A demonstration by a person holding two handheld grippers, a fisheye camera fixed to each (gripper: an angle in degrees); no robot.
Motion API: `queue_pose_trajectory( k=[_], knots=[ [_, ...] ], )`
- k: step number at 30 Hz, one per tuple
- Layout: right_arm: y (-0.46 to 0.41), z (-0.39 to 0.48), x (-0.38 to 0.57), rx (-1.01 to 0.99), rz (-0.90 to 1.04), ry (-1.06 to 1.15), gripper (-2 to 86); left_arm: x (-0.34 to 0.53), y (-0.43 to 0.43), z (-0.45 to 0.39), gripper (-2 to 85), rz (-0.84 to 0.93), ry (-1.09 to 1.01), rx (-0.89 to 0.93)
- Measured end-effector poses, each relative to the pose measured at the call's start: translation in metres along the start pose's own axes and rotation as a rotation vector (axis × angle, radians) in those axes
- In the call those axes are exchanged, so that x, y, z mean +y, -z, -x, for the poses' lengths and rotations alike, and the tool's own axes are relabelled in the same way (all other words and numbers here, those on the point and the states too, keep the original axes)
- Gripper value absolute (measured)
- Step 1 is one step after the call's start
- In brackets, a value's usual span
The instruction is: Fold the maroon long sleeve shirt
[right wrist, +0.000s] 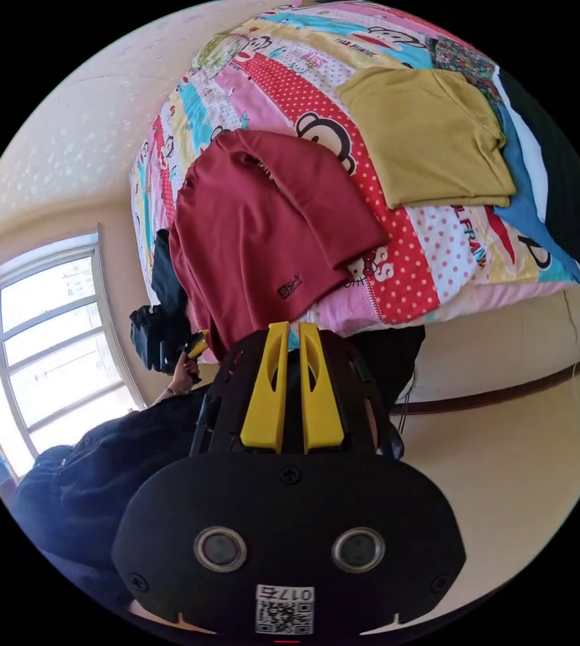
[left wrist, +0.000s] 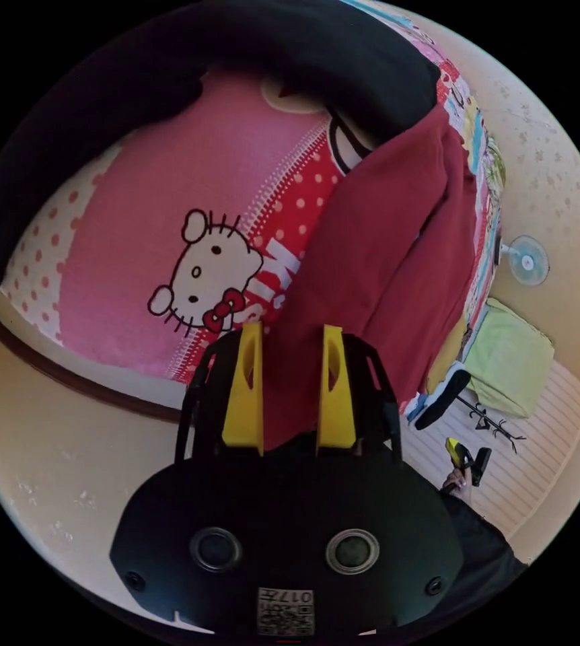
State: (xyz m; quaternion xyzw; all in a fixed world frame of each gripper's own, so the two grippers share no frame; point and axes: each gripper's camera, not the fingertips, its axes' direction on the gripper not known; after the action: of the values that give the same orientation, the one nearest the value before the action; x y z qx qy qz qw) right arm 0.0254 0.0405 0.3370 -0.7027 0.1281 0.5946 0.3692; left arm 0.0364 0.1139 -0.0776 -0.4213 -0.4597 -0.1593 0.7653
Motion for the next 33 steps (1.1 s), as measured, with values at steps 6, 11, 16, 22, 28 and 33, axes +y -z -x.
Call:
queue_pose_trajectory(
  k=[6, 11, 16, 22, 28, 33],
  knots=[
    [0.022, 0.015, -0.044, -0.042, -0.052, 0.005, 3.9, -0.01, 0.083, -0.048, 3.3, -0.167, -0.304, -0.134],
    [0.02, 0.017, -0.093, 0.078, 0.021, 0.019, 7.1, 0.033, 0.201, -0.023, 5.5, -0.621, -0.063, -0.133],
    [0.002, -0.002, -0.162, 0.108, 0.08, -0.044, 11.5, 0.054, 0.196, -0.005, 10.0, -0.602, 0.001, -0.061],
    [-0.018, -0.043, -0.227, 0.136, 0.114, -0.266, 13.7, 0.088, 0.142, -0.03, 9.5, -0.419, -0.045, -0.03],
    [-0.033, -0.079, -0.275, -0.125, 0.294, -0.233, 7.6, 0.088, 0.107, -0.061, 8.8, -0.316, -0.052, -0.027],
    [0.064, -0.064, -0.315, -0.344, 0.169, 0.131, 3.5, 0.063, 0.09, -0.067, 6.6, -0.273, -0.114, 0.076]
  ],
)
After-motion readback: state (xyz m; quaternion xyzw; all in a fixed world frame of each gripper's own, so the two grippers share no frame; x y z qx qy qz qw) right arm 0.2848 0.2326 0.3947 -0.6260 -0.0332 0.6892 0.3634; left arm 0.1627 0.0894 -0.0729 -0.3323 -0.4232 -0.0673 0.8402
